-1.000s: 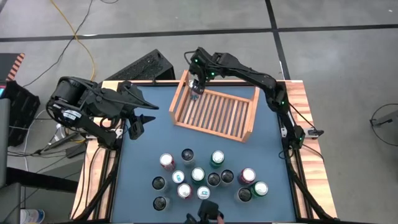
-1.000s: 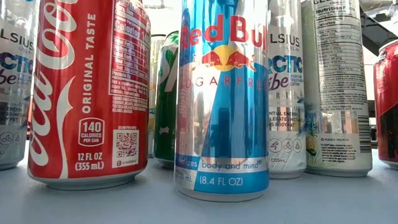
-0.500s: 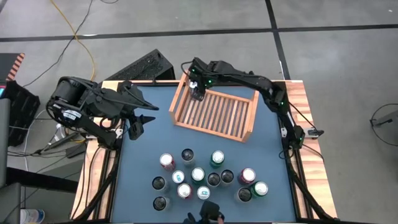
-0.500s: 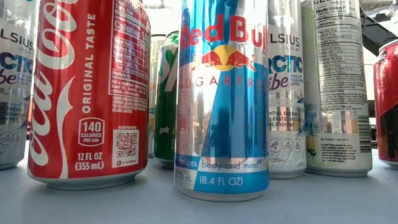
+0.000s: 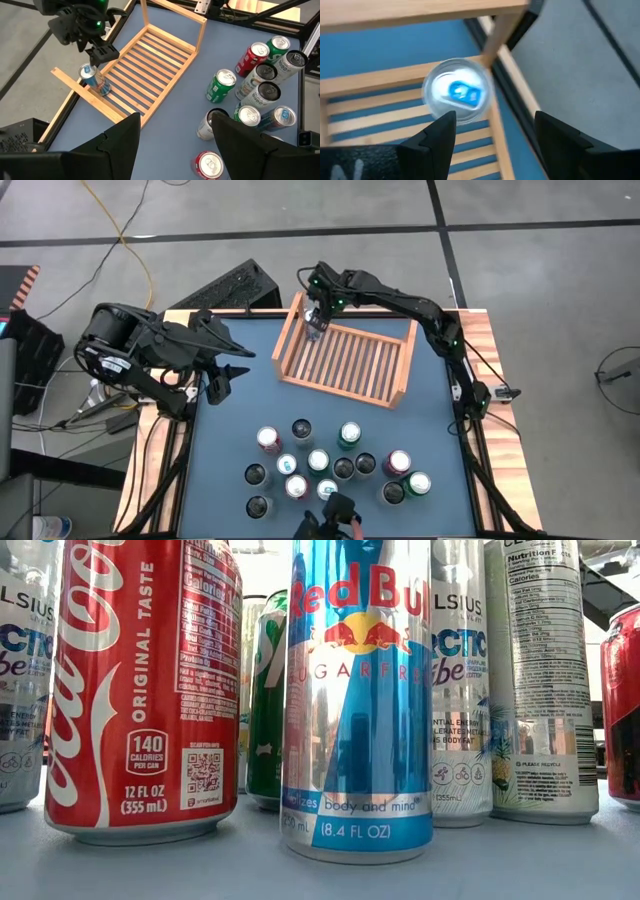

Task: Place canned beverage on shelf
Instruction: Put the blue soda can on the shelf

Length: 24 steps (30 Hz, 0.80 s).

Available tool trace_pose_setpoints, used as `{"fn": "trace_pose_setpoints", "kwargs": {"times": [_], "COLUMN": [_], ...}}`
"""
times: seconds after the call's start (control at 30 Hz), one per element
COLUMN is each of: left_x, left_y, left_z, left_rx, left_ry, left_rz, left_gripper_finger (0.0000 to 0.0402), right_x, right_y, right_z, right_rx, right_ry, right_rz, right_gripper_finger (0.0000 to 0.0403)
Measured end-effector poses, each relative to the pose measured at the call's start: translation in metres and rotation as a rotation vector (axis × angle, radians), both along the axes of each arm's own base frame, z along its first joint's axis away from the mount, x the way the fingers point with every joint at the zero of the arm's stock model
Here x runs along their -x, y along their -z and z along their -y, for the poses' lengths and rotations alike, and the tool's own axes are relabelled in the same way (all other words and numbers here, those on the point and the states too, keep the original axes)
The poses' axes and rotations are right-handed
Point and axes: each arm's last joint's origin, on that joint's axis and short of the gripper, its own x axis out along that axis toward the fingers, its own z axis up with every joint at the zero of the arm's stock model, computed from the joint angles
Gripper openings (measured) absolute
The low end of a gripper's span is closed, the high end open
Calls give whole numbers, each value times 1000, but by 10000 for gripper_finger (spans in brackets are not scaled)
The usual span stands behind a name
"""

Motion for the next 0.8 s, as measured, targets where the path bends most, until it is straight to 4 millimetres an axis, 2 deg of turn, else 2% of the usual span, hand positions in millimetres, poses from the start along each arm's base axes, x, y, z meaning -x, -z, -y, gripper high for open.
{"fn": "trace_pose_setpoints", "kwargs": {"times": [0.2, 0.27, 0.4, 0.53, 0.63, 0.8], "left_x": [0, 0, 0, 0, 0, 0], "left_y": [0, 0, 0, 0, 0, 0], "left_z": [0, 0, 0, 0, 0, 0], "left_rx": [0, 0, -6, -7, -8, -17], "left_ry": [-1, -1, 4, 4, 5, 12], "left_rz": [0, 0, -2, -2, -2, -5], "left_gripper_finger": [233, 233, 233, 233, 233, 233], "right_x": [-2, 1, -5, -10, -11, -12], "right_y": [-10, -5, 15, 23, 27, 21], "right_z": [-16, -17, -13, -9, -5, 4], "right_rx": [-2, -31, -43, -38, -31, 30], "right_ry": [-65, -52, -38, -36, -27, 7], "right_rz": [1, -38, -86, -79, -76, -24], "right_gripper_finger": [256, 256, 256, 255, 255, 255]}}
